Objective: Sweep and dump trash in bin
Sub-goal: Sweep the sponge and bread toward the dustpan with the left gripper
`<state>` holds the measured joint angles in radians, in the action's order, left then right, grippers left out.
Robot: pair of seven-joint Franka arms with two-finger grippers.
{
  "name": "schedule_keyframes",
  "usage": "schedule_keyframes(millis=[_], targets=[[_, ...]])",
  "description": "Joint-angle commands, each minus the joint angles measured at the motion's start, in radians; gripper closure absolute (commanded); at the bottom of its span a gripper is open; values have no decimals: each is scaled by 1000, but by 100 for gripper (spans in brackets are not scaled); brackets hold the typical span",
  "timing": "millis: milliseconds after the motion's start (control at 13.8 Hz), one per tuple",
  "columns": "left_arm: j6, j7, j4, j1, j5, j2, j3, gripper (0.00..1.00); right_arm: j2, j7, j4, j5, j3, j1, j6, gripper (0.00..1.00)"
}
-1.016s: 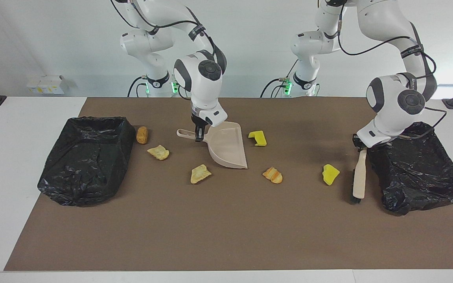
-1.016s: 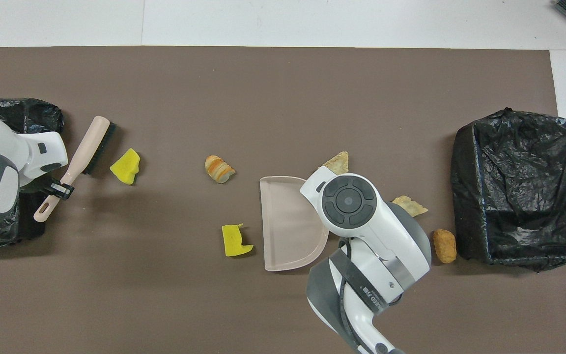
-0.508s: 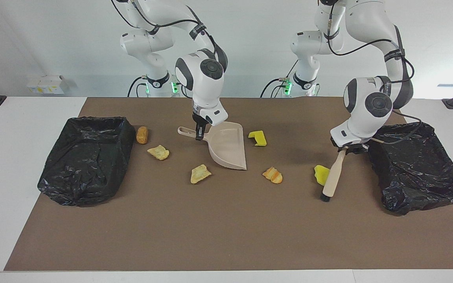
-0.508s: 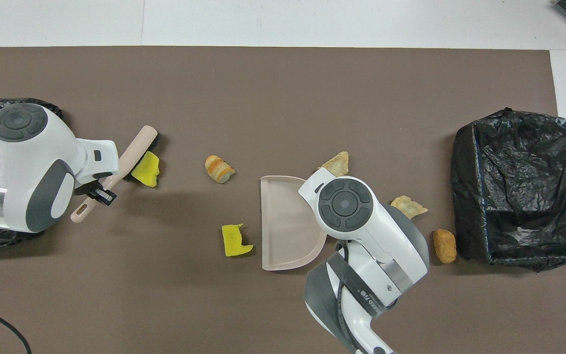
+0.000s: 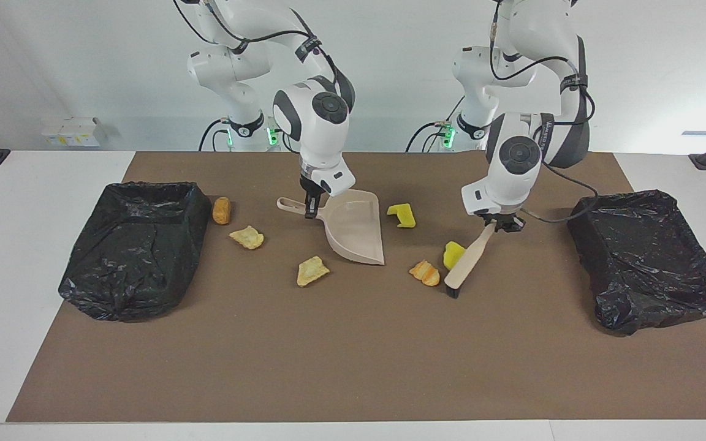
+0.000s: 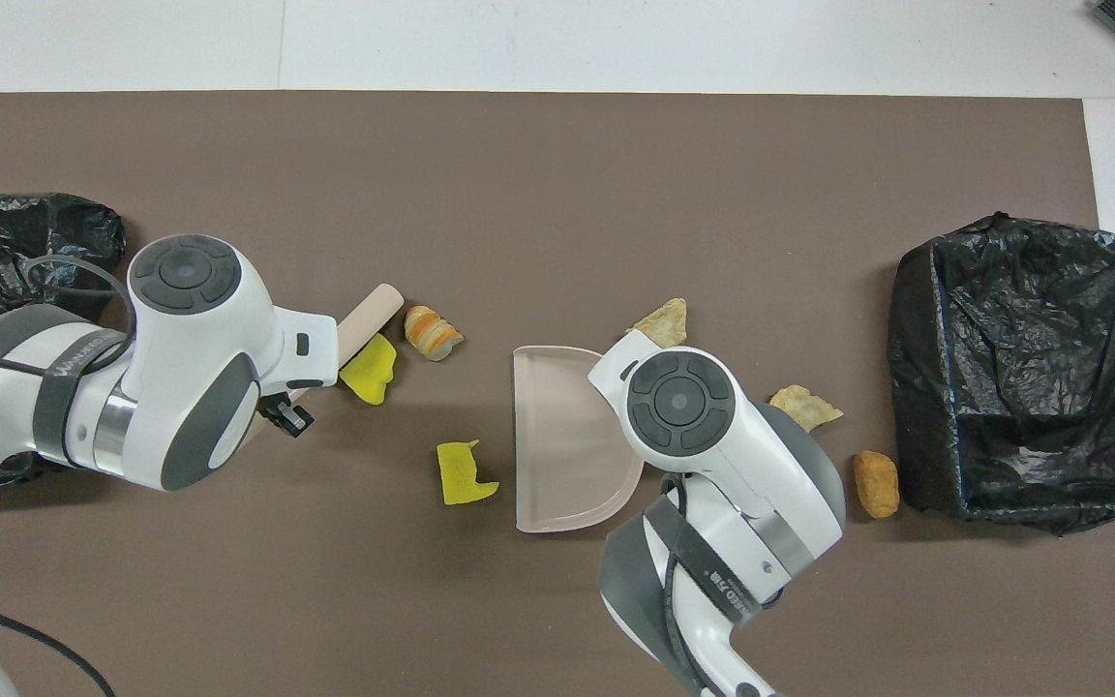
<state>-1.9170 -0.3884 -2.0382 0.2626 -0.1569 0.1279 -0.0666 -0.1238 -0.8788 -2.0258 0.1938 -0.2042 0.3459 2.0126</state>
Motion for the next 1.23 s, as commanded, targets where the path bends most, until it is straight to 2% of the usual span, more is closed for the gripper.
schedule_keyframes(millis=[0,290,580,870,1016,1161], targets=[[0,-9,-54,78,23,-56,16,100,23,24,-28,21,-4,-4,-3,100],[7,11,-97,219,46,-100,16,100,24,26,-40,19,-4,-5,1,100],[9,207,-119,337,152,-129,16,100,27,26,-42,21,-4,-4,0,100],[51,327,-77,330,279,-119,21,100,29,26,-42,19,-4,-4,0,100],[93,402,-59,319,281,-128,25,100,29,26,-42,19,-4,-5,0,100],[130,485,-45,264,290,-142,25,100,29,24,-42,21,-4,-5,-3,100]])
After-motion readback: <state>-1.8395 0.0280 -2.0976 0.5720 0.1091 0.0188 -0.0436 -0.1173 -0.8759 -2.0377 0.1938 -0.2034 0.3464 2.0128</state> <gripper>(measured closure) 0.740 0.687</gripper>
